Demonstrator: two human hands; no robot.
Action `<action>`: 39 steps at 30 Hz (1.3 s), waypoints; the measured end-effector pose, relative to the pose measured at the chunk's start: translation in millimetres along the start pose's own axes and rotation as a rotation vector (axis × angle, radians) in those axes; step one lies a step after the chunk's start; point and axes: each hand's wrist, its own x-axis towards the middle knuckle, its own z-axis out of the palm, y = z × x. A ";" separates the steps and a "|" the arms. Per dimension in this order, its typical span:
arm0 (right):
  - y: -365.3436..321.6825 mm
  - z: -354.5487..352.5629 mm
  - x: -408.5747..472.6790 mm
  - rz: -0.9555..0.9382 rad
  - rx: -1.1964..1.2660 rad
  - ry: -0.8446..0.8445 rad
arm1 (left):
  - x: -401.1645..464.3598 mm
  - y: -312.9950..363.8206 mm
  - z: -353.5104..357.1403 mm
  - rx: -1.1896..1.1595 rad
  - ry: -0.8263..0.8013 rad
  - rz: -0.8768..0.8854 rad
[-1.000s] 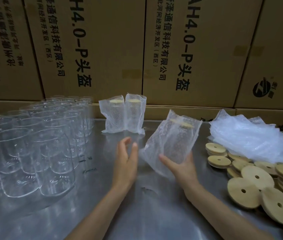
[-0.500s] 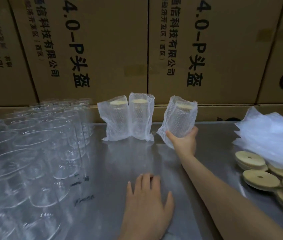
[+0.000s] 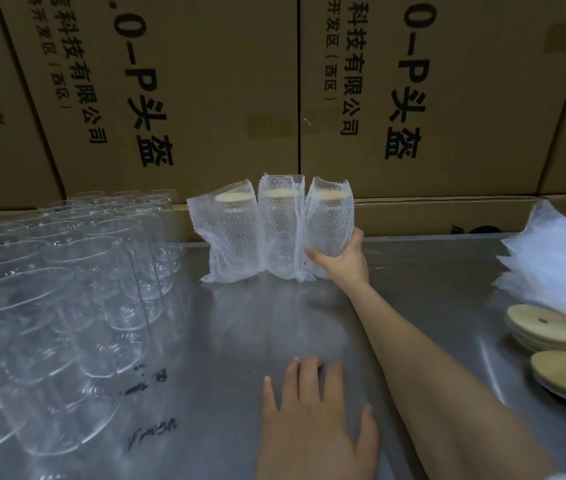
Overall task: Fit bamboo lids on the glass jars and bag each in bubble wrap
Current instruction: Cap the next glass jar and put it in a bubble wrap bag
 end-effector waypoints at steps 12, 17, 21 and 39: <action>-3.3 -0.1 -5.2 0.022 -0.021 -0.166 | 0.3 -1.9 1.5 0.015 -0.033 0.021; -4.9 -3.9 -9.8 0.026 0.039 -0.122 | -0.9 -4.0 -2.5 -0.065 -0.034 -0.014; -6.1 -8.4 -21.7 0.020 0.047 -0.096 | 2.0 -6.0 1.9 -0.129 -0.095 0.003; -31.5 -102.8 -192.1 0.034 0.072 -0.105 | -17.0 1.4 -5.4 -0.131 -0.033 -0.045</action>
